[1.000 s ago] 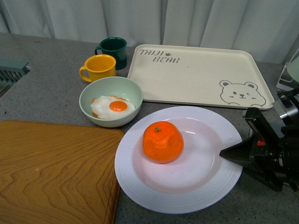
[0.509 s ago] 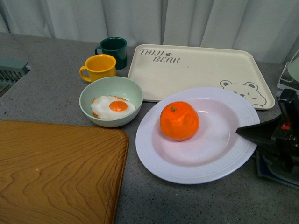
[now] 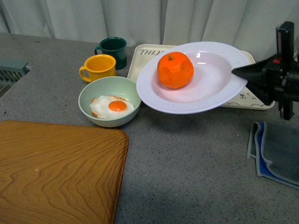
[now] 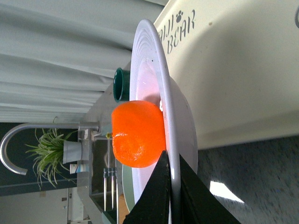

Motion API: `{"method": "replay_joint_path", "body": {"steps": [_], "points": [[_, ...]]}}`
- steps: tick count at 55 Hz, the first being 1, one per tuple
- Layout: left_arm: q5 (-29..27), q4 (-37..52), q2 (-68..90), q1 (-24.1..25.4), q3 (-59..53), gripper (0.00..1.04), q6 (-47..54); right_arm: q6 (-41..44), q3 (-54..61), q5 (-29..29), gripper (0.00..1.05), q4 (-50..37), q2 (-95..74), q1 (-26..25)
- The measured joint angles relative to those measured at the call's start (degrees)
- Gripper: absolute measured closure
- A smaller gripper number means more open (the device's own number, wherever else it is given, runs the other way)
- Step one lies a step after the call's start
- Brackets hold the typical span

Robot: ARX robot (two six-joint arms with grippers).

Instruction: Place orange and plate with both arms

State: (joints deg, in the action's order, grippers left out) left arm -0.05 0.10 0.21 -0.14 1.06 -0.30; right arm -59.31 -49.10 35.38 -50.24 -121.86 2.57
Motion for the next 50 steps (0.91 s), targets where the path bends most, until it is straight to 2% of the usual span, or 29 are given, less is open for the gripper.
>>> {"method": "replay_joint_path", "body": {"steps": [13, 30, 39, 44, 47, 50], "points": [[0.0, 0.0, 0.0, 0.0, 0.0, 0.07, 0.0, -1.1, -20.1, -1.4, 1.04, 10.0, -12.6, 1.1], [0.0, 0.0, 0.0, 0.0, 0.0, 0.07, 0.0, 0.9, -28.9, -2.5, 1.02, 17.4, -17.4, 1.6], [0.0, 0.0, 0.0, 0.0, 0.0, 0.07, 0.0, 8.8, -26.9, -5.6, 0.71, 21.0, -16.4, 1.5], [0.0, 0.0, 0.0, 0.0, 0.0, 0.07, 0.0, 20.3, -20.2, -11.4, 0.49, 24.0, -10.6, 2.1], [0.0, 0.0, 0.0, 0.0, 0.0, 0.07, 0.0, 27.8, -15.7, -15.1, 0.39, 23.3, -6.2, 2.6], [0.0, 0.0, 0.0, 0.0, 0.0, 0.07, 0.0, 31.5, -12.9, -16.3, 0.32, 23.0, -3.1, 2.9]]}}
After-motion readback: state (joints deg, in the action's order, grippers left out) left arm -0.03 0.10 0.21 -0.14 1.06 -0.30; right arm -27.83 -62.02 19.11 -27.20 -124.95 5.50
